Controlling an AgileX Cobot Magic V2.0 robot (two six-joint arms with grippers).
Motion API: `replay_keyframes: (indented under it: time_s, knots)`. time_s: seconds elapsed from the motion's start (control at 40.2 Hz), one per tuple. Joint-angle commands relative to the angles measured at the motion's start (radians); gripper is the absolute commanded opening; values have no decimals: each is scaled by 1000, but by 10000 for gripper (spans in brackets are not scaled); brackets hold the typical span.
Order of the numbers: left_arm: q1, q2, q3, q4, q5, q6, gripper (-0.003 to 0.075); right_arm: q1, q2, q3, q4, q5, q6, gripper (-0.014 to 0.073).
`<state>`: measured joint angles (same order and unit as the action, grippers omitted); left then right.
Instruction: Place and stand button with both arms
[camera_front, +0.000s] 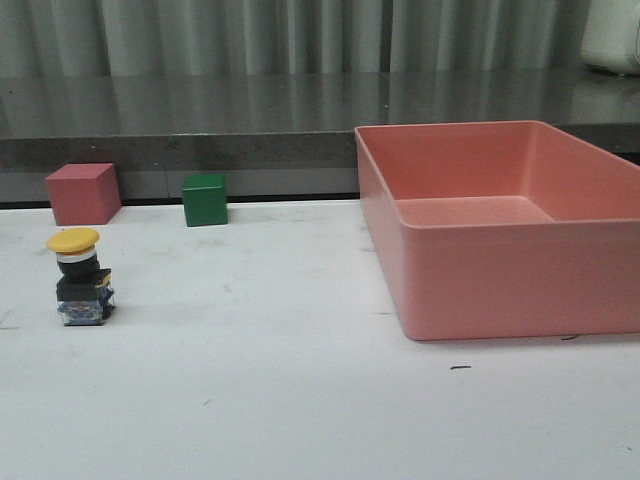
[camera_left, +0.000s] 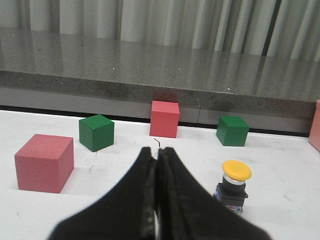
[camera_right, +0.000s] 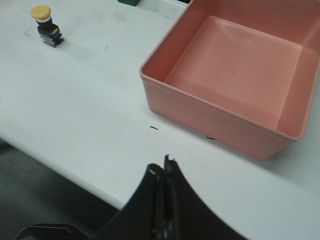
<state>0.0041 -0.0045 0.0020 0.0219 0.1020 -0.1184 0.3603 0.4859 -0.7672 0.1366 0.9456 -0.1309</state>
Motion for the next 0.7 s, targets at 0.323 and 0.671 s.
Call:
replay_keyframes:
  time_s: [0.323,0.671]
  knots:
    - [-6,-21,9,-12,-92,13,-20,-4,4,-22,5,-63,-7,-69]
    - [-6,-21,9,-58,-92,105,-20,-4,4,-22,5,-63,-7,-69]
